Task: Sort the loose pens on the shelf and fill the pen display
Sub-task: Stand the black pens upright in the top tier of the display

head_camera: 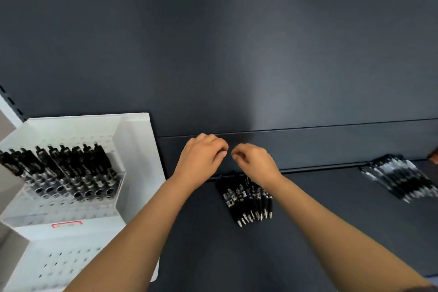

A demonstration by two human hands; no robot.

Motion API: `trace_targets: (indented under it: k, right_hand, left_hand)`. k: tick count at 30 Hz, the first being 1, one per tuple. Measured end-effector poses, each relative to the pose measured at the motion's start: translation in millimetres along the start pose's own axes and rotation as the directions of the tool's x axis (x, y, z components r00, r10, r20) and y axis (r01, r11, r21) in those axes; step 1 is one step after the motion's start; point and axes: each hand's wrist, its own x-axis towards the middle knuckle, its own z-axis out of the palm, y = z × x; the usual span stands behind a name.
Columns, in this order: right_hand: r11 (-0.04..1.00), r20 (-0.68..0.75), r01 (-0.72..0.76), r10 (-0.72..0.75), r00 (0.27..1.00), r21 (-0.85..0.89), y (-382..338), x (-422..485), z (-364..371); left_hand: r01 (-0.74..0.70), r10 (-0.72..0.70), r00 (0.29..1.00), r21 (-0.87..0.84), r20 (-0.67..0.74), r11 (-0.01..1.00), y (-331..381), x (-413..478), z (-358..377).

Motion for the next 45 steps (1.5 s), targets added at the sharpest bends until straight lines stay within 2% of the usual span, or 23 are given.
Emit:
trace_targets:
  k: [4,7,12,15,17,20,25,27,30,34,36,39,42,45]
  right_hand:
    - [1.0,0.145,0.0,-0.001,0.989,0.008,31,6,6]
    - [1.0,0.284,-0.007,0.003,0.959,0.014,46,10,17]
    - [0.999,0.395,0.019,-0.006,0.919,-0.029,56,18,43]
    - [0.989,0.437,0.084,-0.024,0.899,-0.118,52,20,62]
    - [0.977,0.444,0.12,-0.029,0.896,-0.179,47,18,72]
    - [0.968,0.451,0.111,0.002,0.893,-0.225,41,17,83]
    - [0.986,0.487,0.008,0.075,0.87,-0.166,42,27,82]
    - [0.993,0.497,-0.077,0.112,0.861,-0.091,46,32,77]
    - [0.983,0.511,-0.175,0.126,0.85,0.049,56,35,71]
    - [0.945,0.443,-0.228,0.105,0.89,0.234,65,33,65]
    - [0.925,0.378,-0.212,0.083,0.922,0.315,68,32,61]
    - [0.888,0.32,-0.212,0.078,0.944,0.408,72,29,53]
    - [0.863,0.3,-0.218,0.082,0.951,0.456,70,27,50]
    - [0.855,0.277,-0.195,0.063,0.959,0.481,56,26,46]
  left_hand:
    - [0.114,-0.116,0.987,0.021,0.114,0.993,5,8,35]
    - [0.265,-0.263,0.937,0.022,0.228,0.964,5,5,63]
    - [0.596,-0.542,0.732,-0.002,0.413,0.803,3,-10,106]
    - [0.682,-0.607,0.615,0.047,0.502,0.73,10,-19,125]
    - [0.731,-0.647,0.568,0.05,0.51,0.681,17,-24,135]
    - [0.792,-0.714,0.537,0.024,0.449,0.61,22,-28,142]
    - [0.838,-0.775,0.484,0.04,0.406,0.544,20,-24,145]
    - [0.838,-0.782,0.474,0.065,0.405,0.542,18,-22,144]
    - [0.792,-0.762,0.484,0.155,0.43,0.59,17,-19,144]
    - [0.738,-0.738,0.513,0.214,0.438,0.64,19,-21,147]
    - [0.742,-0.718,0.55,0.147,0.426,0.655,15,-24,146]
    - [0.769,-0.701,0.617,-0.083,0.358,0.634,15,-26,137]
    - [0.776,-0.717,0.631,-0.244,0.296,0.582,21,-24,123]
    - [0.748,-0.712,0.657,-0.336,0.249,0.572,21,-23,106]
